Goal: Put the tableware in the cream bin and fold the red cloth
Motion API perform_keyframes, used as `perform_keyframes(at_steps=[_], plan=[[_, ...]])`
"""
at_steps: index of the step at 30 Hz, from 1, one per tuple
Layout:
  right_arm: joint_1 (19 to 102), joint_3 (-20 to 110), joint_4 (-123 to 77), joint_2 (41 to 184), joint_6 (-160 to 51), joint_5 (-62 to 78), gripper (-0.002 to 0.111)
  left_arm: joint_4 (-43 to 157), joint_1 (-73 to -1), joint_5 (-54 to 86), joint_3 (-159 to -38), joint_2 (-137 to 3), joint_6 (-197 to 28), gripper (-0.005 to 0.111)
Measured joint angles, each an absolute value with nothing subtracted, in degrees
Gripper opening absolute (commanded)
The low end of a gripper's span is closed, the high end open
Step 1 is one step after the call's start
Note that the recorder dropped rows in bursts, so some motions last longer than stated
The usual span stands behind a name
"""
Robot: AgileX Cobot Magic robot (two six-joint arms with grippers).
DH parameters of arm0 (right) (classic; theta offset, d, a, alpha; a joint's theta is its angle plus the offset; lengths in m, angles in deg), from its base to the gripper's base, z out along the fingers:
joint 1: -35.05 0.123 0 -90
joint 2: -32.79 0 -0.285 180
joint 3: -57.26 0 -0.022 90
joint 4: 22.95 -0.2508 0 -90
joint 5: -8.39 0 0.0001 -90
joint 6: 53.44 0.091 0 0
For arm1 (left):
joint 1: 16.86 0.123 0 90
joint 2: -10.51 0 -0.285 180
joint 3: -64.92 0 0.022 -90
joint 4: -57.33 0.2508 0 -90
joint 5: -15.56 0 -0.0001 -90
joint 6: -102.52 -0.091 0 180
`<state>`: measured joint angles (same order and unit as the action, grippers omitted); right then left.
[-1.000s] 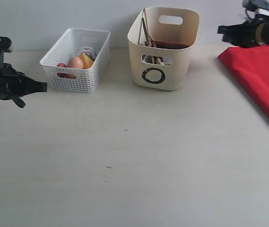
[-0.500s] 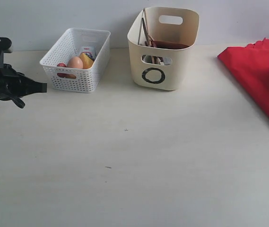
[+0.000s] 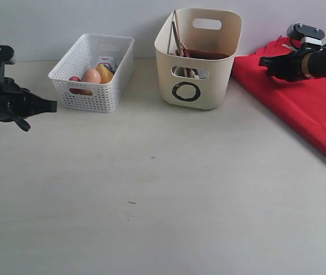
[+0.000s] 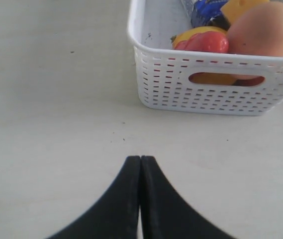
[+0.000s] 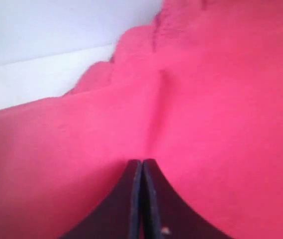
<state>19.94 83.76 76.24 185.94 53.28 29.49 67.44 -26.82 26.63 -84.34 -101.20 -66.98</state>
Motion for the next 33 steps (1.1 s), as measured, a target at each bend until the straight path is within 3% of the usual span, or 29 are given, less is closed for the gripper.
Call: perform_keyframes(at_steps=[5,10,16,25,33], plan=[[19.14,83.89,76.78,185.36,54.23,33.21,0.0,67.44,-26.82,26.25,-84.34,-101.2,-66.98,0.001],[12.83,83.65,76.91,180.73,57.89,43.26,0.0,67.44,-26.82,26.25,-84.34,-101.2,-66.98,0.001],[6.33,73.5,76.55,173.09,58.5,47.8,0.0,67.44,-26.82,26.16,-84.34,-101.2,-66.98,0.001],[4.57,48.18,75.99,165.1,50.4,28.25,0.0,67.44,-26.82,25.86,-84.34,-101.2,-66.98,0.001],[12.33,43.72,75.26,163.03,48.49,20.84,0.0,67.44,-26.82,25.67,-84.34,-101.2,-66.98,0.001]])
